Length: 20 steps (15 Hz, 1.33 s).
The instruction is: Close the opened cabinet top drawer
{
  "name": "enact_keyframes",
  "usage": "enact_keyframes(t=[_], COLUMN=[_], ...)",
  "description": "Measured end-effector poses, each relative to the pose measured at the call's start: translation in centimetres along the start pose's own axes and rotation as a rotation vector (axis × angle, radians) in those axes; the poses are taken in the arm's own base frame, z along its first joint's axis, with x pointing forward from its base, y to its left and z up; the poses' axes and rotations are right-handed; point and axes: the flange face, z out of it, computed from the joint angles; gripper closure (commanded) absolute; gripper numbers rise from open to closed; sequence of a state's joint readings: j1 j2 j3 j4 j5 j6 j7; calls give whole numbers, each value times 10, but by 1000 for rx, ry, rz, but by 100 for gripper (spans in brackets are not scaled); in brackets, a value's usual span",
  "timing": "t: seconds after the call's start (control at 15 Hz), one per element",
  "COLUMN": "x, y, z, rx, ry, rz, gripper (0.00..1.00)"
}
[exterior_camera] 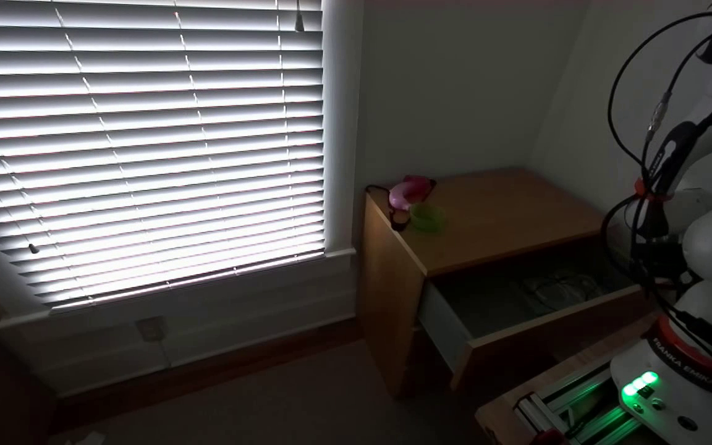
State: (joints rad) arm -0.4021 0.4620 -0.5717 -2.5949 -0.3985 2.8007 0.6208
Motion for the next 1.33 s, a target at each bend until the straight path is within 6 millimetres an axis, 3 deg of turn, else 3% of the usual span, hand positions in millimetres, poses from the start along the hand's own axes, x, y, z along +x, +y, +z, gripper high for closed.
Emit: enact_keyframes(t=[0.27, 0.33, 0.87, 1.33], x=[14, 18, 46, 51], y=[0, -2, -19, -17], z=[24, 28, 41, 51], rx=[12, 19, 119, 267], ry=[-23, -28, -29, -14], rz=[66, 80, 159, 247], gripper=[98, 100, 100, 100])
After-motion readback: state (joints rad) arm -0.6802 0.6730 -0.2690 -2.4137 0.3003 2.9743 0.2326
